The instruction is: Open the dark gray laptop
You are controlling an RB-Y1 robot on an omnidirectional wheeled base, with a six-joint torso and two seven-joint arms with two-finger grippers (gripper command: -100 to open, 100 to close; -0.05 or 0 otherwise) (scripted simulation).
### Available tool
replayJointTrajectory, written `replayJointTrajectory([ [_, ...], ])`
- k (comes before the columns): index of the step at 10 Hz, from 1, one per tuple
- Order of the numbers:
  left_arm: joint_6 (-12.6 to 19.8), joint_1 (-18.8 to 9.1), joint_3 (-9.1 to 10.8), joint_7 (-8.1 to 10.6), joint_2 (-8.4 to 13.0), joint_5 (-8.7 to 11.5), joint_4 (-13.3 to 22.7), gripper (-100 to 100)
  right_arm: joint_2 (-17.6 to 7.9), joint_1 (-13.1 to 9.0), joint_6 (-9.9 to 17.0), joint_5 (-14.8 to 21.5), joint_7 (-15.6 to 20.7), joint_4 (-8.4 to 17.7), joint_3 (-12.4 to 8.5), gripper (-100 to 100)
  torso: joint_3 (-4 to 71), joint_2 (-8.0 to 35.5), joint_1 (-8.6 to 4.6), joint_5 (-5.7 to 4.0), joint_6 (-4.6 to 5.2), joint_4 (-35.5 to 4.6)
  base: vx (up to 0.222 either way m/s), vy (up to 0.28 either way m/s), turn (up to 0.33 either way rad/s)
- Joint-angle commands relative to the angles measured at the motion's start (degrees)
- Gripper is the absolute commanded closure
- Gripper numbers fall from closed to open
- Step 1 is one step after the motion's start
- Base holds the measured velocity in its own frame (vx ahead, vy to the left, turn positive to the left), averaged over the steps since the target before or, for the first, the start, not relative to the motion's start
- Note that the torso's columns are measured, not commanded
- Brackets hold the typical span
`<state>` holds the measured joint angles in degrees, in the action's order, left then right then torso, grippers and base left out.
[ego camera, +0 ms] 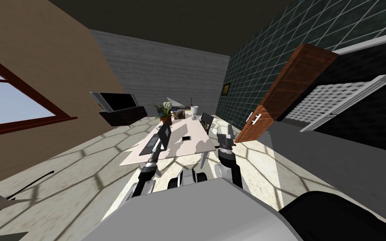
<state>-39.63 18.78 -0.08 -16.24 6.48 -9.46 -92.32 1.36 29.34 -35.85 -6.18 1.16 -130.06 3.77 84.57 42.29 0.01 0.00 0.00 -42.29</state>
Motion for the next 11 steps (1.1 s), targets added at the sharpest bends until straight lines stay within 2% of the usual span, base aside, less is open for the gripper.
replayJointTrajectory([
  [1,-2.5,-0.3,-0.02,-0.62,0.2,-0.1,2.7,-100,0.0,0.0,0.0,0.0,0.0,0.0,0.0,0,0.0,0.0,0.01,0.00,0.00,0.0,0.014,0.005,0.005],
  [4,-5.1,-0.6,-0.05,-1.29,-0.8,-0.3,5.8,-100,0.0,0.0,0.0,0.0,0.0,0.0,0.0,0,0.0,0.0,-0.02,0.00,0.00,0.0,0.015,0.004,0.004],
  [6,-6.6,-0.8,-0.07,-1.66,-2.4,-0.3,7.6,-100,0.0,0.0,0.0,0.0,0.0,0.0,0.0,0,0.0,0.0,-0.01,0.00,0.00,0.0,0.014,0.004,0.003],
  [7,-5.8,-0.8,-0.13,-1.57,-2.0,-0.4,6.8,-100,0.0,0.0,0.0,0.0,0.0,0.0,0.0,0,0.0,0.0,-0.02,0.00,0.00,0.0,0.005,0.001,0.000],
  [8,-5.9,-3.7,2.17,-3.28,-2.3,0.2,9.8,-100,0.0,0.0,0.0,0.0,0.0,0.0,0.0,0,0.0,0.0,-0.01,-0.01,0.00,0.0,-0.073,0.042,-0.248],
  [9,-5.9,-4.7,2.17,-3.28,-2.3,0.2,10.6,-100,0.0,0.0,0.0,0.0,0.0,0.0,0.0,0,-0.1,0.2,0.11,0.03,0.05,-0.1,-0.104,0.049,-0.126],
  [10,-5.9,-6.9,4.47,-4.93,-2.6,0.8,13.2,-100,0.0,0.0,0.0,0.0,0.0,0.0,0.0,0,-0.2,0.2,0.09,0.03,-0.03,-0.1,-0.113,0.082,-0.209],
  [11,-5.9,-8.3,4.47,-4.93,-2.6,0.8,14.4,-100,0.0,0.0,0.0,0.0,0.0,0.0,0.0,0,-0.1,0.2,0.14,0.04,0.01,0.0,-0.104,0.062,-0.108],
])
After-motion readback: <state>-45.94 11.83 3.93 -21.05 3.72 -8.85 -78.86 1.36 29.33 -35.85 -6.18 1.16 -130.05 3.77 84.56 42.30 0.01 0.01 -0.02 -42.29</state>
